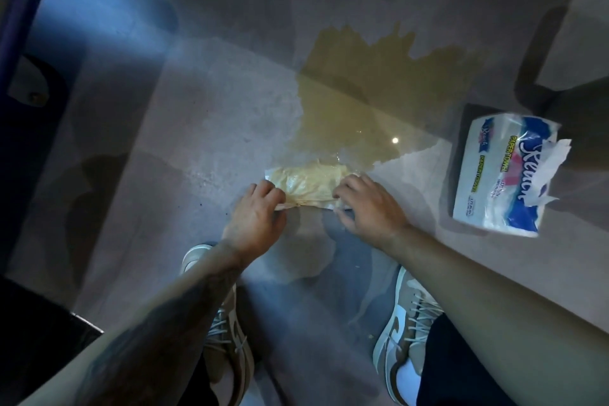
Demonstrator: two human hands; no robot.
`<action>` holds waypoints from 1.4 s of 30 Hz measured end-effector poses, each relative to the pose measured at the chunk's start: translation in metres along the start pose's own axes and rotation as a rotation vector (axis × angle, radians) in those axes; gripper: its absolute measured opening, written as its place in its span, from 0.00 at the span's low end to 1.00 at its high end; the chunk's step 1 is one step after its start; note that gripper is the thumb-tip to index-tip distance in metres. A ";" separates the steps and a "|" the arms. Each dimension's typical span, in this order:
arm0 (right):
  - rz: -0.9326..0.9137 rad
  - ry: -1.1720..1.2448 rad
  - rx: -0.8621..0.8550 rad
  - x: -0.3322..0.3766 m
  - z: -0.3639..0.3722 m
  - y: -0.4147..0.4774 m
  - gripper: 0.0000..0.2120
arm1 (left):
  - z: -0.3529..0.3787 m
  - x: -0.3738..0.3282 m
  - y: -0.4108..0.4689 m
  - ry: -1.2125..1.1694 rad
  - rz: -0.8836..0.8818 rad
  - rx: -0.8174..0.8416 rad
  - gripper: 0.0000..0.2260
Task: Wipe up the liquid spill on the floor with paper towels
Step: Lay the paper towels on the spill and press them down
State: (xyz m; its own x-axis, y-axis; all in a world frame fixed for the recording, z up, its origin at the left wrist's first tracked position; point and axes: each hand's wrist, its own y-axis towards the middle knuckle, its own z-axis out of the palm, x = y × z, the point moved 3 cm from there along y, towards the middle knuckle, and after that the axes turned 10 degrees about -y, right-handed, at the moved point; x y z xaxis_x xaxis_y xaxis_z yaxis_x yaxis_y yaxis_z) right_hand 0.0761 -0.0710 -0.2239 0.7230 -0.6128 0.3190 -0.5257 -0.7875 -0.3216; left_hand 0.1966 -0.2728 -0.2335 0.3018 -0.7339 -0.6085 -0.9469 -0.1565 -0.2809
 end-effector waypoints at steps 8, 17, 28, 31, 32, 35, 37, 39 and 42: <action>0.144 -0.073 0.053 -0.009 0.007 0.014 0.21 | -0.001 0.001 0.013 0.135 -0.053 0.027 0.12; 0.417 0.127 0.052 0.004 0.019 0.004 0.11 | 0.013 -0.027 -0.002 0.059 -0.219 0.055 0.08; 0.762 0.398 -0.099 0.044 0.033 -0.018 0.16 | 0.029 -0.056 -0.014 -0.398 -0.704 -0.045 0.12; 0.804 0.475 -0.075 0.058 0.041 -0.020 0.18 | 0.039 -0.059 -0.017 -0.607 -0.828 -0.079 0.11; 0.823 0.514 -0.055 0.062 0.042 -0.019 0.20 | 0.042 -0.060 -0.019 -0.725 -0.897 -0.086 0.12; 0.826 0.574 -0.007 0.066 0.045 -0.014 0.25 | 0.050 -0.060 -0.018 -1.086 -1.060 -0.141 0.15; 0.792 0.549 0.017 0.064 0.043 -0.006 0.27 | 0.047 -0.064 -0.015 -1.261 -1.097 -0.147 0.13; 0.732 0.471 0.018 0.059 0.037 0.003 0.27 | 0.038 -0.068 -0.010 -1.346 -1.071 -0.116 0.14; 0.562 0.324 0.028 0.053 0.027 0.021 0.25 | 0.032 -0.058 -0.004 -1.185 -0.983 -0.166 0.13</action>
State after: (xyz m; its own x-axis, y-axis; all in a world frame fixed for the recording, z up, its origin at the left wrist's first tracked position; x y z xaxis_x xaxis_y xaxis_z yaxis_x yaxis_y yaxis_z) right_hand 0.1149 -0.1185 -0.2377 0.1671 -0.9229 0.3469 -0.7692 -0.3421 -0.5397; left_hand 0.1861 -0.2089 -0.2208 0.6270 0.6121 -0.4819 -0.3069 -0.3745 -0.8750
